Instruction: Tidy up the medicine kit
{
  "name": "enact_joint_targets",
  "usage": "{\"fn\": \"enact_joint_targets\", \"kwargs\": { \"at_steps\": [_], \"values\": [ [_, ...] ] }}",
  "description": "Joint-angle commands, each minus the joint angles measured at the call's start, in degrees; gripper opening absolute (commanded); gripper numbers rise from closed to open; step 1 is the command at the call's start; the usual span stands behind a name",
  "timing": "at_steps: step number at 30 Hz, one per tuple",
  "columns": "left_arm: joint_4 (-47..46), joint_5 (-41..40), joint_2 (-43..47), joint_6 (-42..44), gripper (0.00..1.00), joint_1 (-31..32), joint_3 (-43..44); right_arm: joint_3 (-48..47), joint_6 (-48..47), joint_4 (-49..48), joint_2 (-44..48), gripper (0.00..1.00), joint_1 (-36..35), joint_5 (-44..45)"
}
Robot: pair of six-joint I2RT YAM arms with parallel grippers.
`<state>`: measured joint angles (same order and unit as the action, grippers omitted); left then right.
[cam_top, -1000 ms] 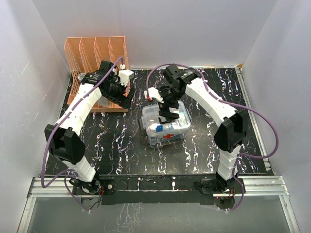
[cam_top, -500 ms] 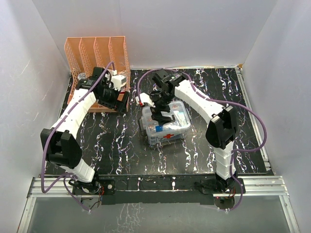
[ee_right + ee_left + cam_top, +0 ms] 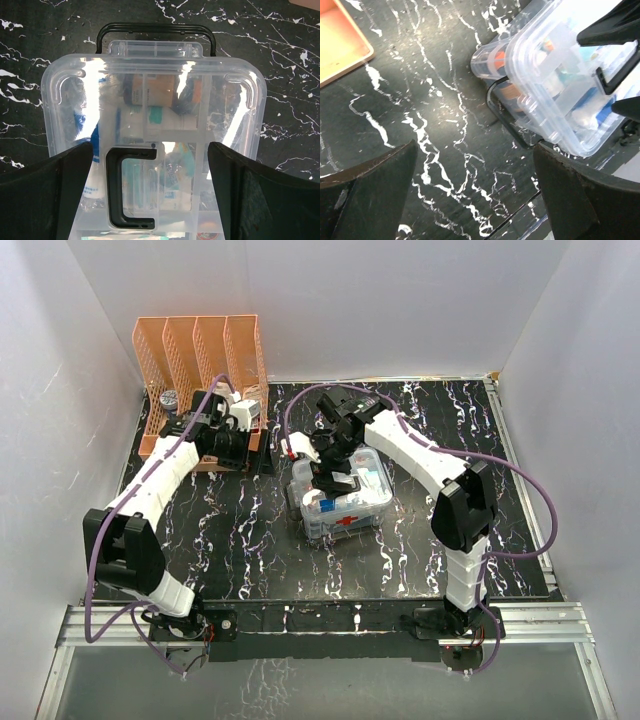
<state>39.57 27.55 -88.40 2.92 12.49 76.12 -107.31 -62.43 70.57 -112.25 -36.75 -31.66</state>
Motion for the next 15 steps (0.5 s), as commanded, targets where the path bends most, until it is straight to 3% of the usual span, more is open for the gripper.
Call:
{"fn": "enact_joint_targets", "kwargs": {
  "at_steps": [1,8,12,13,14,15],
  "values": [
    [-5.7,8.9,3.9,-4.4,0.99,-0.2,-4.4,3.2,0.0,-1.6,0.5,0.98,-0.4,4.1],
    [-10.6,11.7,4.6,-16.2,0.99,-0.7,-13.3,4.1,1.1,-2.0,1.8,0.98,-0.4,4.2],
    [-11.5,10.9,4.3,-17.5,0.93,-1.3,-15.5,4.7,1.6,-2.1,2.5,0.98,-0.4,4.2],
    [-11.7,11.1,4.0,-17.8,0.85,-1.4,-15.7,4.8,1.7,-2.2,2.7,0.98,-0.4,4.1],
    [-12.0,11.0,3.8,-18.1,0.68,-1.6,-16.0,4.8,1.8,-2.3,2.7,0.98,-0.4,4.1],
    [-12.2,10.3,3.5,-18.7,0.39,-1.6,-16.1,4.7,1.9,-2.3,2.8,0.99,-0.4,4.1]
  ]
}}
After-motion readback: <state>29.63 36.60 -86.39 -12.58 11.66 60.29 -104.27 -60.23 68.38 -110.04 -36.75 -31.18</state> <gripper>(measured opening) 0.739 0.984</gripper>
